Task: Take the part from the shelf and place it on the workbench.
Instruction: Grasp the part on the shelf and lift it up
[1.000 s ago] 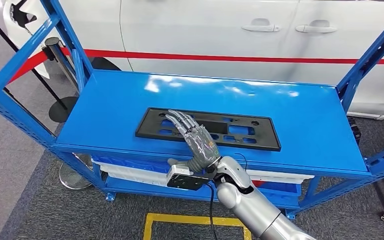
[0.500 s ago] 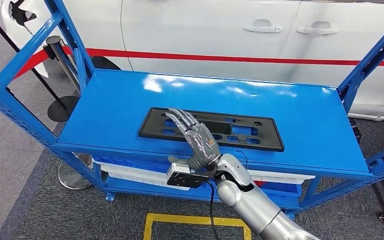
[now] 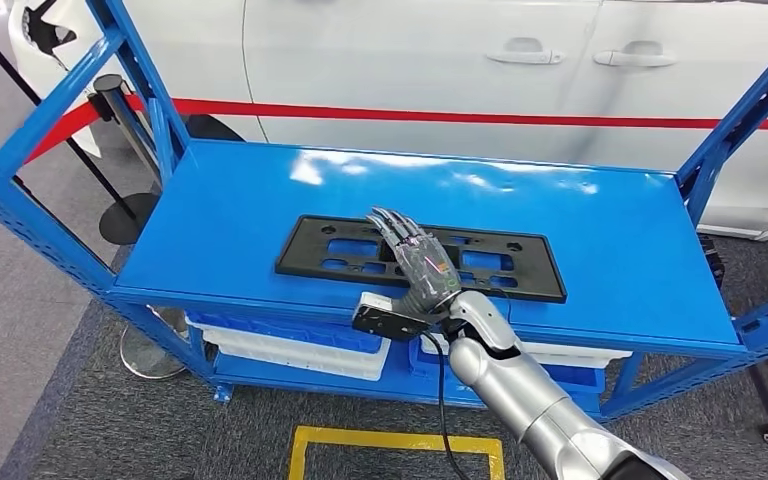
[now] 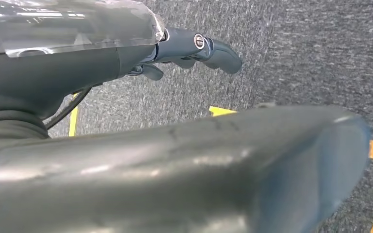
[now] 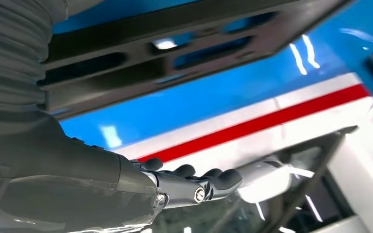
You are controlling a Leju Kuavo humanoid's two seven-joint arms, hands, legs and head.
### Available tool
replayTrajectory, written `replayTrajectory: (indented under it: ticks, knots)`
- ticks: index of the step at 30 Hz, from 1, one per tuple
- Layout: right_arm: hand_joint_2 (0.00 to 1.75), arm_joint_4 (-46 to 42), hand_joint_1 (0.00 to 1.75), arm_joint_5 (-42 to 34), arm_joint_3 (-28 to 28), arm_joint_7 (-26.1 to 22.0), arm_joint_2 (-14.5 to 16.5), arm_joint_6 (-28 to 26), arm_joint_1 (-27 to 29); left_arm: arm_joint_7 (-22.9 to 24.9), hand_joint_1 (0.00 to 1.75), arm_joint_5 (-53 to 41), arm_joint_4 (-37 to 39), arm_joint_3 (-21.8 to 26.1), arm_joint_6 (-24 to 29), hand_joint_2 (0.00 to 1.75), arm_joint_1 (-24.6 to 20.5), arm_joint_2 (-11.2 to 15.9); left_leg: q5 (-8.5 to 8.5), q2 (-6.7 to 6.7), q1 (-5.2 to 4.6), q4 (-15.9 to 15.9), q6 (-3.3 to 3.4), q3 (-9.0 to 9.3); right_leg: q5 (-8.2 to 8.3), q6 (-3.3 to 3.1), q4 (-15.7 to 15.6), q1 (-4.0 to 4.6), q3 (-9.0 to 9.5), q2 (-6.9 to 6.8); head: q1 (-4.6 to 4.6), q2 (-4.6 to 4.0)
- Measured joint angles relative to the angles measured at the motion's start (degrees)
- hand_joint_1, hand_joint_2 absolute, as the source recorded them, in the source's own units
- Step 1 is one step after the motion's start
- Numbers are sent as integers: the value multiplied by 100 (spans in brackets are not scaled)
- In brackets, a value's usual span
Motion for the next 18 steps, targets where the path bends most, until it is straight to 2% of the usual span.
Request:
replayTrajectory:
  ticks: [2, 3, 5, 6, 7, 8, 10, 11, 12, 13, 16, 18]
  knots:
    - [175, 151, 0, 39, -31, 25, 15, -1, -73, -3, 0, 8, 0, 0, 3, 0, 0, 18, -152, 5, 5, 202, -61, -83, 26, -60, -47, -35, 21, -9, -7, 0]
    - [175, 229, 0, 55, -47, 36, 27, -1, -111, -4, 0, 9, 0, 0, 4, 0, 0, 27, -311, 9, 15, 473, -88, -205, 33, -83, -61, -45, 30, -15, -12, 1]
    - [175, 394, 0, 87, -80, 44, 42, 1, -160, -11, 0, 13, 0, -1, 5, 0, 4, 30, -672, 12, 28, 1262, -137, -570, 28, -107, -62, -39, 31, -23, -19, 1]
    - [175, 476, 0, 98, -90, 46, 44, 1, -166, -16, 0, 14, 0, -1, 5, 0, 9, 33, -754, 13, 32, 1553, -151, -713, 25, -110, -59, -37, 33, -26, -19, 1]
    - [175, 555, 0, 109, -98, 47, 44, 2, -169, -26, 0, 18, 0, -1, 4, 0, 13, 37, -726, 13, 33, 1653, -158, -770, 20, -111, -54, -36, 36, -26, -19, 1]
    - [175, 625, 0, 116, -104, 46, 45, 2, -174, -37, 0, 22, 0, -1, 4, 0, 15, 46, -583, 14, 34, 1506, -157, -708, 13, -108, -47, -37, 42, -23, -19, 1]
    - [175, 756, 0, 122, -125, 43, 52, 4, -200, -52, 0, 34, 0, -1, 4, 0, 11, 68, -172, 17, 34, 739, -133, -350, -19, -83, -18, -36, 58, -13, -19, 0]
    - [175, 816, 0, 122, -141, 40, 57, 7, -221, -56, 0, 40, 0, -2, 4, 0, 5, 78, -44, 14, 26, 380, -111, -180, -37, -62, 6, -26, 57, -6, -19, 0]
    - [175, 872, 0, 122, -161, 39, 63, 9, -241, -57, 0, 49, 0, -2, 4, 0, 0, 82, 16, 11, 18, 150, -86, -74, -48, -37, 22, -16, 50, -3, -16, 0]
    - [175, 925, 0, 123, -181, 39, 67, 11, -258, -57, 0, 57, 0, -2, 4, 0, -3, 85, 7, 7, 8, 64, -58, -37, -51, -12, 29, -6, 40, -1, -15, 1]
    - [175, 1052, 0, 129, -237, 53, 74, 15, -308, -58, 0, 77, 1, -2, 4, 0, -3, 85, 32, 5, 20, 13, 42, -32, -82, 69, 54, -5, 17, 2, -11, -1]
    - [175, 1136, 0, 152, -274, 84, 74, 29, -366, -62, 0, 84, 1, -2, 7, 0, -12, 90, 62, 13, 39, -30, 108, -23, -322, 121, 420, -16, -150, 1, 2, -1]
